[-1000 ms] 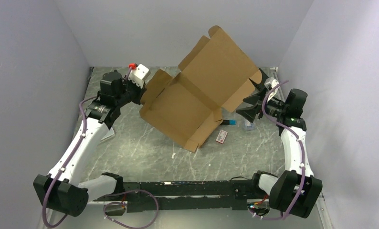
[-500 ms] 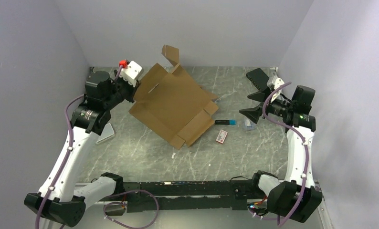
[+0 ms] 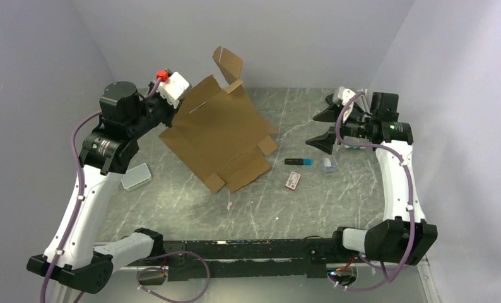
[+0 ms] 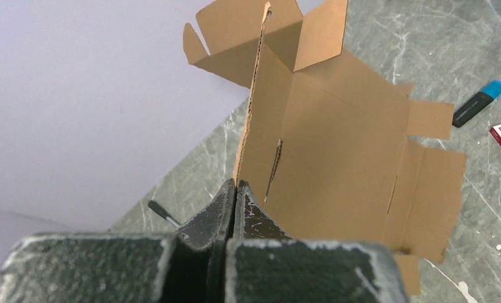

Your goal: Fold the paper box

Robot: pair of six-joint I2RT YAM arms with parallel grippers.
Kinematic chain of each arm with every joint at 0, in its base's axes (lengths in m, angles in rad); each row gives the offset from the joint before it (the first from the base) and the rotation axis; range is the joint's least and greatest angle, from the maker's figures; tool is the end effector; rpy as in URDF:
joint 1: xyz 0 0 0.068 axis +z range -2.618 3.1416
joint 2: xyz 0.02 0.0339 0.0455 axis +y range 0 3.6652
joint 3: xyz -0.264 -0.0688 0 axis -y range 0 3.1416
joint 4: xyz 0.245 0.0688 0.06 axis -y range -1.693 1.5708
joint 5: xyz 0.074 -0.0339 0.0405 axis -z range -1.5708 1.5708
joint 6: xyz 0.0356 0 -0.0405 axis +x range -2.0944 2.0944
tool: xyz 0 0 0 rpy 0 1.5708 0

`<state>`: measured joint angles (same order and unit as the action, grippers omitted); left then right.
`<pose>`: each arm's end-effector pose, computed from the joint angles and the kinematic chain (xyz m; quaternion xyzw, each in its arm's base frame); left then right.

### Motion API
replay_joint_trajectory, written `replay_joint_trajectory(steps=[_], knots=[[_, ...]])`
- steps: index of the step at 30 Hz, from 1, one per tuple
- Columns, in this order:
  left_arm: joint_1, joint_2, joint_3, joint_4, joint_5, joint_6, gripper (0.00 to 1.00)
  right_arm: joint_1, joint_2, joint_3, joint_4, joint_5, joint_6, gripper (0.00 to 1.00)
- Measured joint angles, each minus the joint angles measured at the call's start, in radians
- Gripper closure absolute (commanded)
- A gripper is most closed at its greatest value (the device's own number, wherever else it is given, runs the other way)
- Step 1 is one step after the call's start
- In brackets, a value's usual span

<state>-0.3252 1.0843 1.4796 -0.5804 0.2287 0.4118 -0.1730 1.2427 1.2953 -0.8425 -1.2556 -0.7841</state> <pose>0.1930 -0.0736 0.4766 0.3433 0.6868 -0.0602 0.6378 0.2386 -0.0073 0.3758 -0.4383 0.6465 0.3403 0.5235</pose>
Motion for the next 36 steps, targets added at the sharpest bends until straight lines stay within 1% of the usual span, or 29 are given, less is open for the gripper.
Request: replay_joint_trajectory(steps=[4,12,16,20,28,31,36], knots=[[-0.027,0.014,0.077,-0.041,-0.001,0.046,1.0,0.086,0.011,0.061,-0.048,0.052,-0.068,0.04],[-0.074,0.015,0.189,-0.119,-0.017,0.127,1.0,0.095,0.058,0.187,-0.083,0.115,-0.155,0.03],[-0.087,-0.006,0.204,-0.149,-0.018,0.166,1.0,0.095,0.074,0.209,-0.088,0.13,-0.192,0.01],[-0.096,-0.036,0.204,-0.168,-0.036,0.203,1.0,0.095,0.1,0.233,-0.092,0.137,-0.242,0.0],[-0.106,-0.107,0.204,-0.196,-0.095,0.304,1.0,0.113,0.238,0.473,-0.099,0.146,-0.357,0.0],[-0.109,-0.124,0.204,-0.196,-0.103,0.33,1.0,0.167,0.262,0.53,-0.096,0.163,-0.384,0.0],[-0.112,-0.124,0.205,-0.196,-0.083,0.356,1.0,0.343,0.331,0.666,-0.093,0.248,-0.431,0.0]])
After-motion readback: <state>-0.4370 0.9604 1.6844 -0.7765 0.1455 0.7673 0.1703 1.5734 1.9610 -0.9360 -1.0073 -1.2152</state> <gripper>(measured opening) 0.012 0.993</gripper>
